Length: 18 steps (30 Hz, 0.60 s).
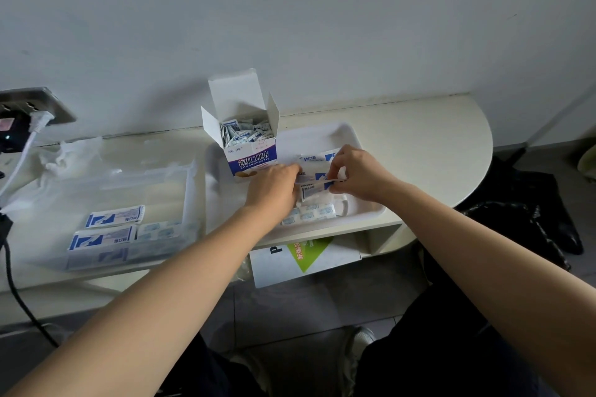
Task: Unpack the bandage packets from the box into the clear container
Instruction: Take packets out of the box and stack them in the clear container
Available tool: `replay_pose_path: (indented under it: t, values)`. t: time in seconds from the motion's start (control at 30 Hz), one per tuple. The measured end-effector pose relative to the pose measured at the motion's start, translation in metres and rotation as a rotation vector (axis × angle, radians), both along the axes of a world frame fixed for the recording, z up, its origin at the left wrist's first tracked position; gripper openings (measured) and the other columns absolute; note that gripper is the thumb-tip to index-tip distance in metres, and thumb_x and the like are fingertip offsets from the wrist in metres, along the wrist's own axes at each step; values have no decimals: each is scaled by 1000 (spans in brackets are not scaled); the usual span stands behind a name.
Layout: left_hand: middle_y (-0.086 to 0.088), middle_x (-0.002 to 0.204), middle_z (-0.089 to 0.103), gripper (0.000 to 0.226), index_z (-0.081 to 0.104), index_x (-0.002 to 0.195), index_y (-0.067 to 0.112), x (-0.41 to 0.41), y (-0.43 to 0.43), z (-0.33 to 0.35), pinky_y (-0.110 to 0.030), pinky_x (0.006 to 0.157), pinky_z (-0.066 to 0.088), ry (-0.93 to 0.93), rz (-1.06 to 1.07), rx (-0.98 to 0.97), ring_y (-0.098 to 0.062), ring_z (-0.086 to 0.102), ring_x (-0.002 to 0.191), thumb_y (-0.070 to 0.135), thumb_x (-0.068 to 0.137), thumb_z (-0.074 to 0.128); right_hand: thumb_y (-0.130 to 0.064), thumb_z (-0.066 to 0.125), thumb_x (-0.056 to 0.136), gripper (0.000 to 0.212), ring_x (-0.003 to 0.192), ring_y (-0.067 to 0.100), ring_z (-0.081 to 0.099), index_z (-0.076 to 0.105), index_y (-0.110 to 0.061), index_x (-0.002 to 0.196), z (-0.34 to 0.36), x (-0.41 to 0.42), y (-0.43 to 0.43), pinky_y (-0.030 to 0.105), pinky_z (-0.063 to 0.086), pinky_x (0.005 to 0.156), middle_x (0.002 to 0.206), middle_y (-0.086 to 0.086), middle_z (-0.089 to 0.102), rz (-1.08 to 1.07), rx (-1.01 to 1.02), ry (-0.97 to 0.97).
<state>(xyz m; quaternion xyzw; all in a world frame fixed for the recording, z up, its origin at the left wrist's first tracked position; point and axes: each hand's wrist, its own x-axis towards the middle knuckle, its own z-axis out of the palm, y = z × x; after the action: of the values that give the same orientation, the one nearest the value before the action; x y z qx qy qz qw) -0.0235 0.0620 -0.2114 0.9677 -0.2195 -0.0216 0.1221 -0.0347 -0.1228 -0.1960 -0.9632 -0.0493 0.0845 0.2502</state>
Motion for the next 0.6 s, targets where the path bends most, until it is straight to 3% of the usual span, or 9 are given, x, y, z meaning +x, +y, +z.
replay_pose_path:
  t: [0.23, 0.4, 0.6]
  values:
    - [-8, 103, 66, 29, 54, 119, 13, 1, -2, -1, -36, 69, 52, -9, 30, -36, -26, 63, 93, 14, 90, 56, -14, 78, 73, 15, 72, 15, 48, 69, -15, 85, -4, 0, -1, 23, 37, 68, 89, -2, 55, 7, 11, -1]
    - [-7, 98, 65, 24, 55, 112, 12, -1, 5, 3, -38, 70, 52, 24, 0, -122, -26, 61, 91, 15, 88, 55, -9, 75, 74, 28, 68, 13, 49, 62, -17, 98, -4, -3, -2, 28, 45, 68, 81, -4, 57, -1, 82, -18]
    - [7, 75, 50, 25, 57, 105, 19, -7, 13, 10, -30, 62, 43, 19, 9, -231, -17, 51, 71, 30, 83, 63, -7, 75, 73, 19, 61, 4, 45, 69, -18, 87, 0, -2, 3, 25, 40, 64, 70, -13, 51, 30, 110, -72]
